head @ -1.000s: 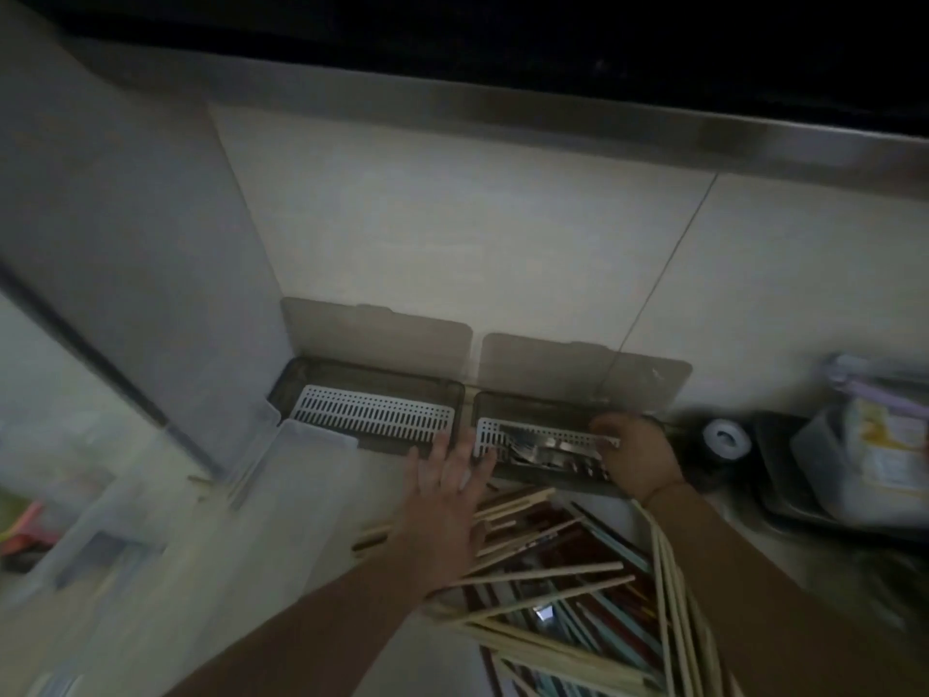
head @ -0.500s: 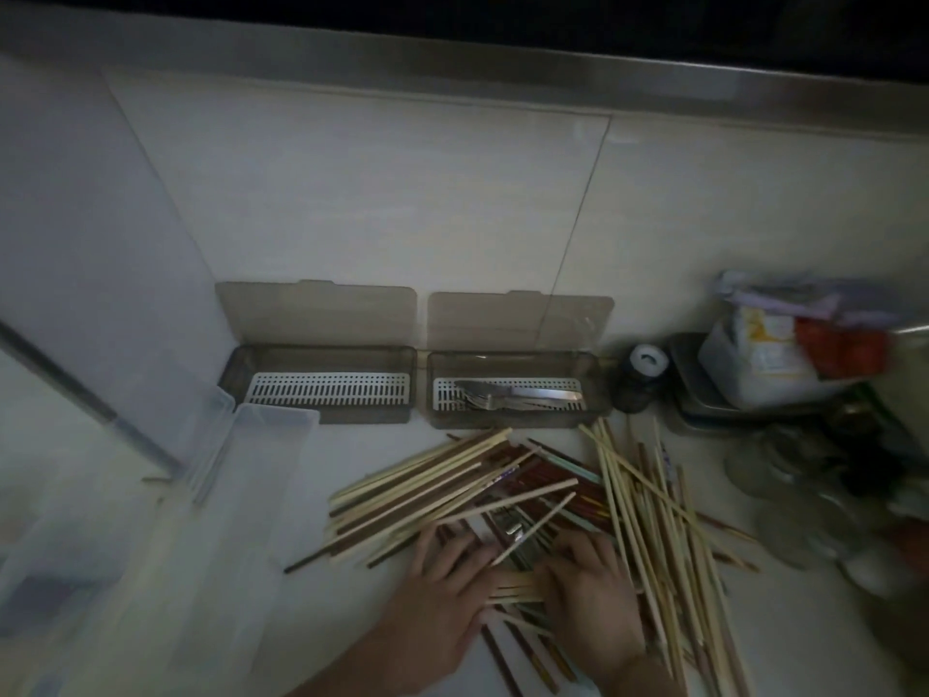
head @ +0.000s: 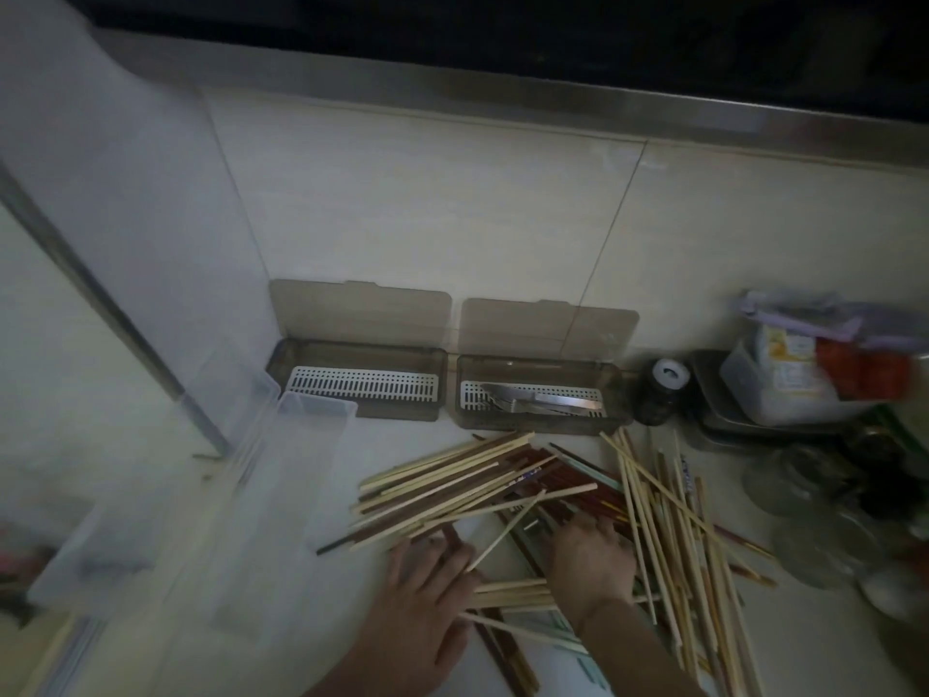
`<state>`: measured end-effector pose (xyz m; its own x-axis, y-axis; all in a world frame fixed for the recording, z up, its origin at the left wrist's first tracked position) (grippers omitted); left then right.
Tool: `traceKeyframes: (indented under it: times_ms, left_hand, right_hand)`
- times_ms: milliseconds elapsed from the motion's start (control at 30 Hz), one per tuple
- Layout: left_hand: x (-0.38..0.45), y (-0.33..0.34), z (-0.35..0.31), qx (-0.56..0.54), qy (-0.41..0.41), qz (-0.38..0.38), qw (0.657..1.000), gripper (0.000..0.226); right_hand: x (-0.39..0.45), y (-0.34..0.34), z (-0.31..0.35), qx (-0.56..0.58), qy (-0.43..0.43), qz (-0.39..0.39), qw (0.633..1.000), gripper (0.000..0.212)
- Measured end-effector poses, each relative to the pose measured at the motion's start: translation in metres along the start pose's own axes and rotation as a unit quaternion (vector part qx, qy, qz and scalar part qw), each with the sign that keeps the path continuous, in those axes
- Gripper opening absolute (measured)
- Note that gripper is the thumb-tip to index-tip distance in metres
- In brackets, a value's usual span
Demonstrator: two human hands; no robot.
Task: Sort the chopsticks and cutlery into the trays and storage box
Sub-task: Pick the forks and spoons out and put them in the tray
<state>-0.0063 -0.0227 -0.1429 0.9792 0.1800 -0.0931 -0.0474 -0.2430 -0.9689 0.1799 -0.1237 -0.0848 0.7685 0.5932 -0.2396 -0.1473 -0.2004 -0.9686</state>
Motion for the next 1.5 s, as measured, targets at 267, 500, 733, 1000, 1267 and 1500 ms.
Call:
traceKeyframes:
  times_ms: [267, 500, 733, 1000, 1267, 1500]
  left_hand:
    - [-0.005, 0.003, 0.001, 0.005, -0.018, -0.009, 1.0, 0.056]
    - [-0.006, 0.001, 0.003, -0.015, -0.058, -0.039, 0.997, 0.06]
    - [0.003, -0.001, -0.003, -0.028, -0.077, -0.067, 0.994, 0.057]
    - [0.028, -0.016, -0.008, -0.034, -0.089, -0.078, 0.992, 0.07]
    - [0.061, -0.023, 0.006, -0.009, -0.131, 0.002, 0.991, 0.079]
    - [0.048, -0.021, 0.013, -0.005, -0.144, 0.012, 0.989, 0.067]
  right_hand:
    - [-0.007, 0.004, 0.008, 0.009, -0.032, -0.013, 0.999, 0.027]
    - [-0.009, 0.006, -0.003, 0.064, -0.073, 0.032, 0.995, 0.021]
    - [0.0, -0.01, -0.013, 0.469, -0.123, -0.021, 0.874, 0.014]
    - [0.085, -0.062, -0.041, 0.41, -0.116, -0.064, 0.902, 0.011]
    - [0.182, -0.07, -0.043, 0.229, -0.136, 0.014, 0.964, 0.027]
    - [0.217, -0.046, -0.027, 0.164, -0.138, 0.078, 0.974, 0.027]
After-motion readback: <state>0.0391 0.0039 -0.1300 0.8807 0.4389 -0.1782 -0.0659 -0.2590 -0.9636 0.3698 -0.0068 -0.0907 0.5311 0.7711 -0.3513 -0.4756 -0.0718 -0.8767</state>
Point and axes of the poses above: each hand's wrist, its own x-axis towards the middle knuckle, its own y-axis out of the palm, z = x × y, the point moved 4 cm from there along x, towards the middle knuckle, and after that the axes turned 4 degrees about z, right-handed, at the moved point
